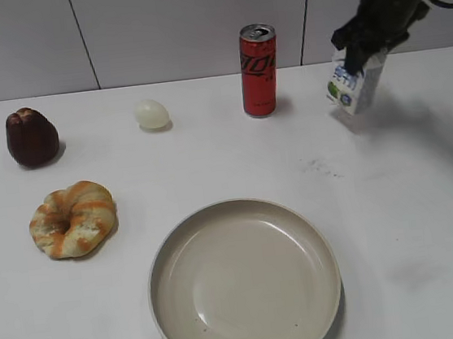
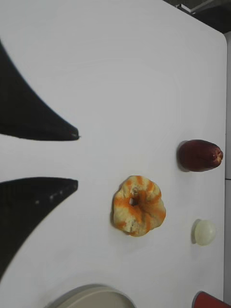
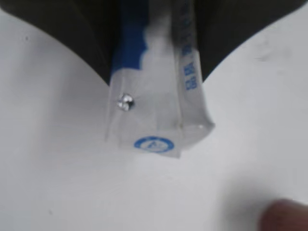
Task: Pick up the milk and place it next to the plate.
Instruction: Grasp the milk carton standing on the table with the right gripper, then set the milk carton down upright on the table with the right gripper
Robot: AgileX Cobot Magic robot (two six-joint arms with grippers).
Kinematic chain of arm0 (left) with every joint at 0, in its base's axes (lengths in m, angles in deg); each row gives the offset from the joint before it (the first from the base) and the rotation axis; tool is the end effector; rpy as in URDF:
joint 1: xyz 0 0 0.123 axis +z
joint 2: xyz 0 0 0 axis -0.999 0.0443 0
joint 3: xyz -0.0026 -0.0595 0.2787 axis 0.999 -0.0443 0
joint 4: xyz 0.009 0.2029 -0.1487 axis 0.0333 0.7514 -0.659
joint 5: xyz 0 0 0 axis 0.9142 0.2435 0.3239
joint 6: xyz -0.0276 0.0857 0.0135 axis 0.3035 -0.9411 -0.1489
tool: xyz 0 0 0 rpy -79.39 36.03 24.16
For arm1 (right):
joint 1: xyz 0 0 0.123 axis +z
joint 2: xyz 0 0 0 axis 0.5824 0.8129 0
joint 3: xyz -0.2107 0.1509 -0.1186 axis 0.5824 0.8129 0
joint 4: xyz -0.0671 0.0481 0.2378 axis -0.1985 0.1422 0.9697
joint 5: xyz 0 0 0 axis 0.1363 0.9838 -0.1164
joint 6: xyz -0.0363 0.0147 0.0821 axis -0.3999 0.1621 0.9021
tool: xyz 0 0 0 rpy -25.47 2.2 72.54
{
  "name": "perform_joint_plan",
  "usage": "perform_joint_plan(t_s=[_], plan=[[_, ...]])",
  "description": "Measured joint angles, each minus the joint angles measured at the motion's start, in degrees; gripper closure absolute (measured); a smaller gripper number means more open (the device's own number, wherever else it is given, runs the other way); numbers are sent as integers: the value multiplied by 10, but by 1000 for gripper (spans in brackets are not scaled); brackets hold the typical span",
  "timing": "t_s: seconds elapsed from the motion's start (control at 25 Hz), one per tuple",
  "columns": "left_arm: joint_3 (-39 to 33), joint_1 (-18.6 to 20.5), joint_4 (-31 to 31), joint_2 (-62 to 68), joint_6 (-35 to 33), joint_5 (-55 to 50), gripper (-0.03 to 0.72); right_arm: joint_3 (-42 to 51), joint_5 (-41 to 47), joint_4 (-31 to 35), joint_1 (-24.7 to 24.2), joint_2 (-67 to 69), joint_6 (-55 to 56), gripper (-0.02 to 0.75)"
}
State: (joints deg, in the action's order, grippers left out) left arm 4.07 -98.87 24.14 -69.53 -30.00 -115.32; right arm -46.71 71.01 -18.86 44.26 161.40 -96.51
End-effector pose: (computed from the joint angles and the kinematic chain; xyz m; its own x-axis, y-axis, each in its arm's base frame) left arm -0.0033 -0.0014 0.2723 -0.5031 0.0124 -0.8641 0.1724 0.9812 -0.0863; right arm 0.4831 0.0865 0.2097 -0.8609 -0.3396 -0.3789 -0.3874 0.9203 0.0552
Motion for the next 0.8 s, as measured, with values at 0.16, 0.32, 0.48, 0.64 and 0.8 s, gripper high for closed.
perform_joint_plan(t_s=[0.16,0.32,0.48,0.64,0.8], plan=[[0,0,0,0,0,0,479,-12,14,80,46,-43,-167,468],[0,0,0,0,0,0,479,-13,28,115,113,-54,-271,468],[0,0,0,0,0,0,479,-9,28,112,174,-54,-334,468],[0,0,0,0,0,0,479,-8,30,91,214,-54,-369,468],[0,0,0,0,0,0,479,10,27,81,223,-53,-372,469]])
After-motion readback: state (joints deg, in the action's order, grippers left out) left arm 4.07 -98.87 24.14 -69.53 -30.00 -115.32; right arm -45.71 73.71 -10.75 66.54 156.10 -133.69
